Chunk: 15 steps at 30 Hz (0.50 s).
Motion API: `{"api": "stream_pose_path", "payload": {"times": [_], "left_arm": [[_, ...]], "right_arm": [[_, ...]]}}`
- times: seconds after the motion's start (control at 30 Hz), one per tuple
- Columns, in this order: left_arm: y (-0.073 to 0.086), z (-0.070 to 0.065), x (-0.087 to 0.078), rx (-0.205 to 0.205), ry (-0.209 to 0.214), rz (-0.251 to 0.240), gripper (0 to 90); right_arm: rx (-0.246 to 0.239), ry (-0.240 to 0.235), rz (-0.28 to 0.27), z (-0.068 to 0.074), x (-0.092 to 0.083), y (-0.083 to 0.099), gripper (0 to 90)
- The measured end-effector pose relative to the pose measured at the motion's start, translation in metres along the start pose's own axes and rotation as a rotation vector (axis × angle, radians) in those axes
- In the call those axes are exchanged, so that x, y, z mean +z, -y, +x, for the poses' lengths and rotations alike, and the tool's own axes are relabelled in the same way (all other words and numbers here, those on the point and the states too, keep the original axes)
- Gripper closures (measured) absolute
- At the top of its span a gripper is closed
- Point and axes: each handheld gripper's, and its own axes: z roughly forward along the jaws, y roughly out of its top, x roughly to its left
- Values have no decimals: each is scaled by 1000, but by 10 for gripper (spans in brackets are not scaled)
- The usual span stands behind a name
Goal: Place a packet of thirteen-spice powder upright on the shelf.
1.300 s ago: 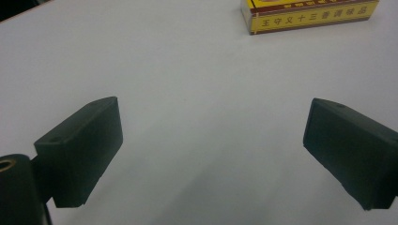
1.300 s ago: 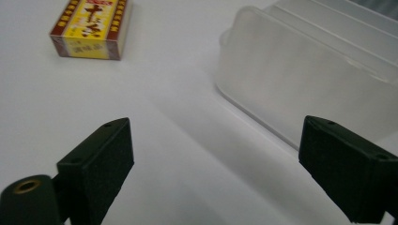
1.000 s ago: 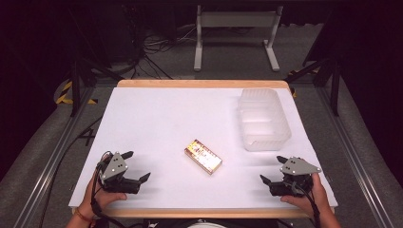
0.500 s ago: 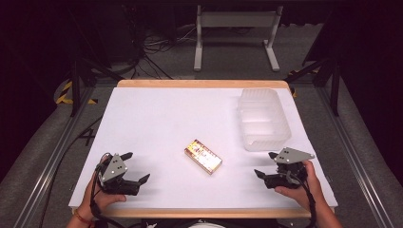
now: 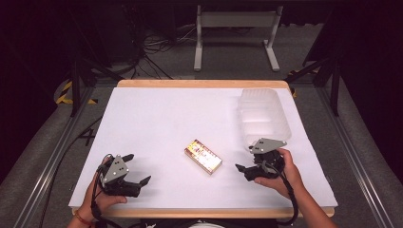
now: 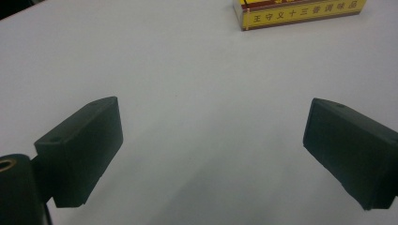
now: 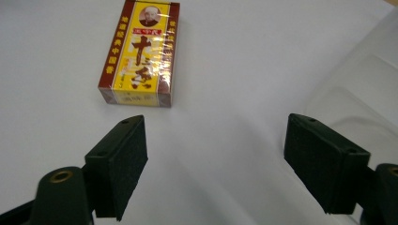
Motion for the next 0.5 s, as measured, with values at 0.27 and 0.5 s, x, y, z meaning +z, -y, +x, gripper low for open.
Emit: {"api": "stream_pose_path", "payload": {"times": [0.27,0.5], "left_arm": [[1,1,0,4,9,0,59],[1,0,0,7,10,7,59]], "right_arm": [[-51,-7,38,7,27,-25,223],[-73,-10,66,12,42,-43,237]]}}
